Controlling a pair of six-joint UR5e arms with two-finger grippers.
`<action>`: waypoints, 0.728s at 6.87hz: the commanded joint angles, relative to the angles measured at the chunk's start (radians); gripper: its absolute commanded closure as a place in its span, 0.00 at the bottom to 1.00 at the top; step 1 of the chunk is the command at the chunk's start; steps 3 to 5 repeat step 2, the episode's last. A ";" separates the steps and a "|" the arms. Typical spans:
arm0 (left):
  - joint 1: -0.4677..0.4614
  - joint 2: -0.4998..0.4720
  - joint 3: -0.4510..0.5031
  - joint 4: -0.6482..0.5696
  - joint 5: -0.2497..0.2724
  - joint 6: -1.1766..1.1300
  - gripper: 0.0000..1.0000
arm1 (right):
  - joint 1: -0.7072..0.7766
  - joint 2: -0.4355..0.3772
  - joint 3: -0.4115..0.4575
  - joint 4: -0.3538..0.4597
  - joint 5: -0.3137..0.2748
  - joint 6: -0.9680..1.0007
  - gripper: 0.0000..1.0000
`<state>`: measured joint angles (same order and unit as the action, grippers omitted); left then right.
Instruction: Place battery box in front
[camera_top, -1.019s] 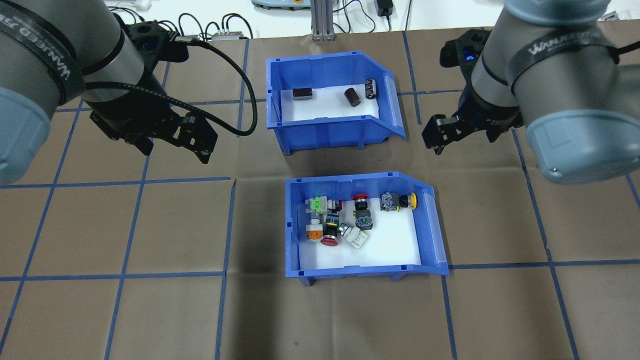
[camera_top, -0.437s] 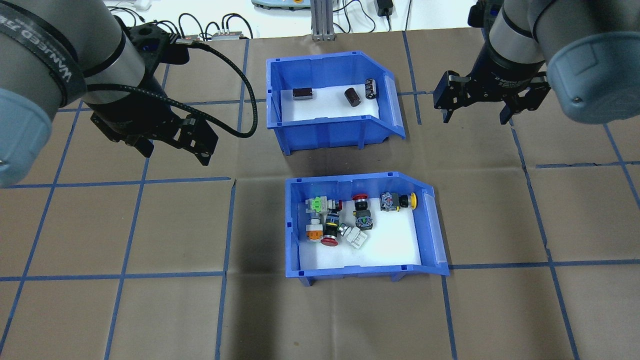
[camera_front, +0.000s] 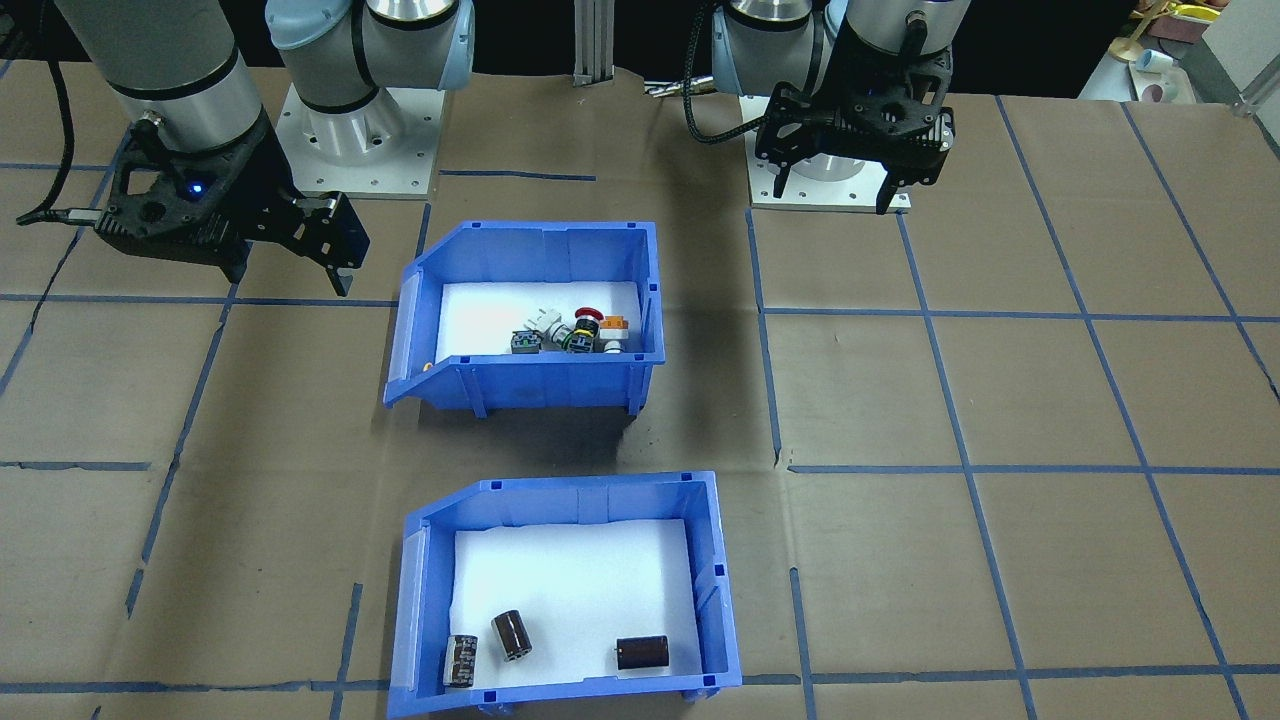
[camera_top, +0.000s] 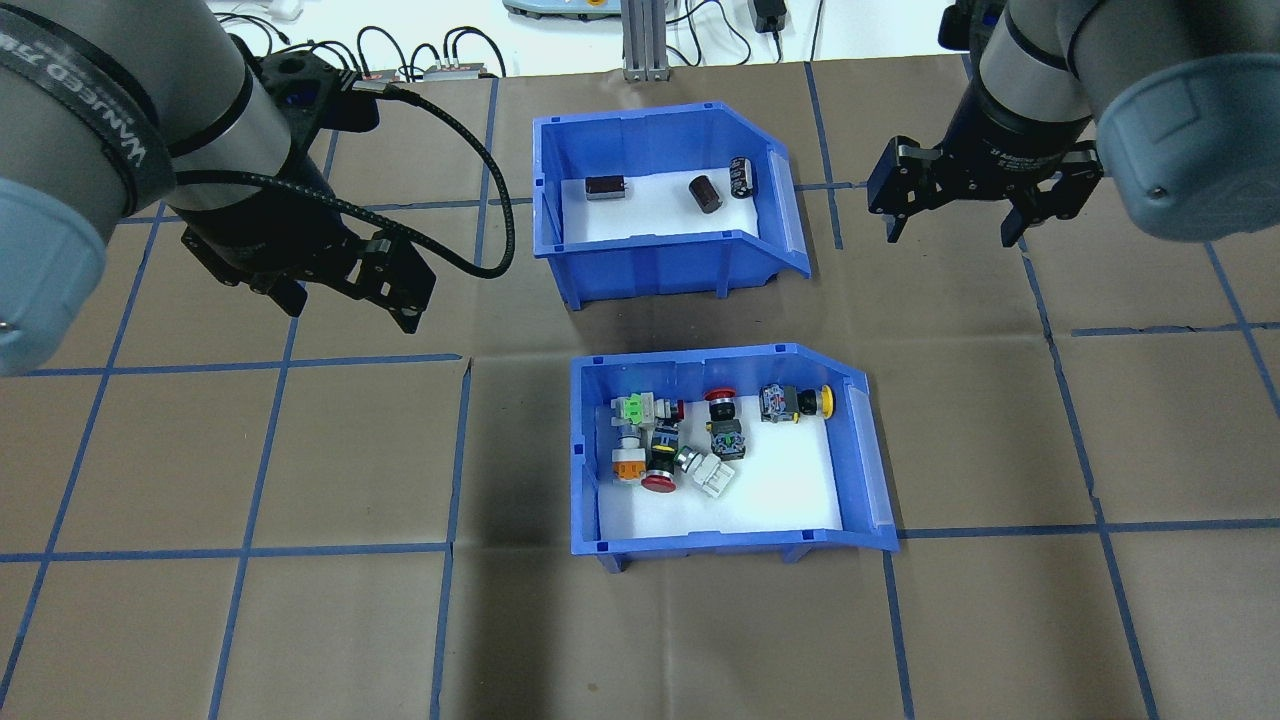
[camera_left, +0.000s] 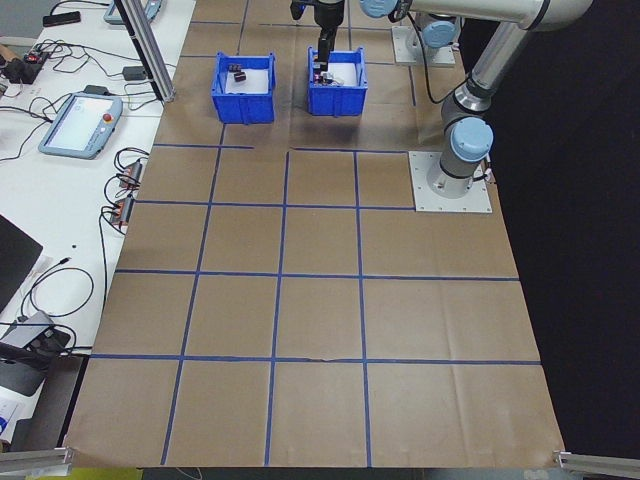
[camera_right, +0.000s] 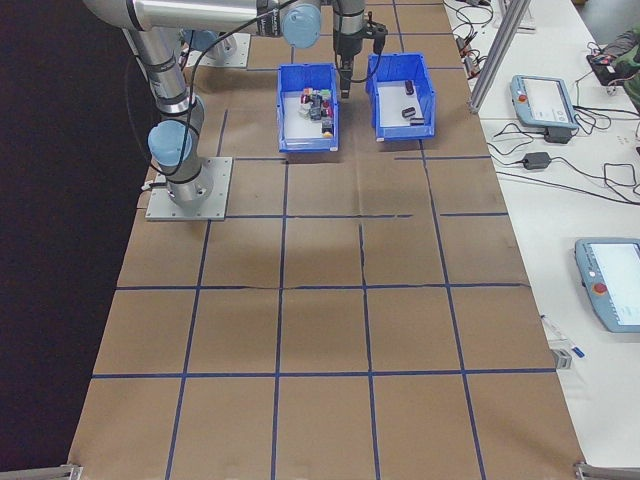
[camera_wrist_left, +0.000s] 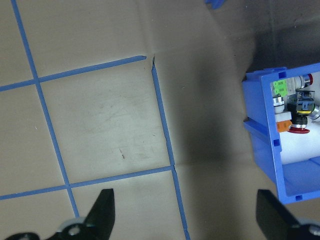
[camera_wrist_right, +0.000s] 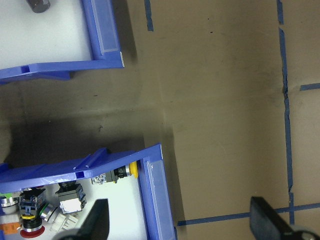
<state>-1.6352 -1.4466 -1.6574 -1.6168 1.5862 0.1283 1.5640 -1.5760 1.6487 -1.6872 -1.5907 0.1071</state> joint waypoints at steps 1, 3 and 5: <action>0.000 0.000 0.001 0.001 0.000 0.001 0.01 | 0.001 0.004 0.002 0.001 0.000 0.000 0.00; 0.000 0.000 0.001 0.000 0.000 0.001 0.01 | -0.001 0.004 0.000 0.001 0.000 0.000 0.00; 0.000 0.000 0.001 0.000 0.000 0.001 0.01 | -0.001 0.004 0.000 0.001 0.000 0.000 0.00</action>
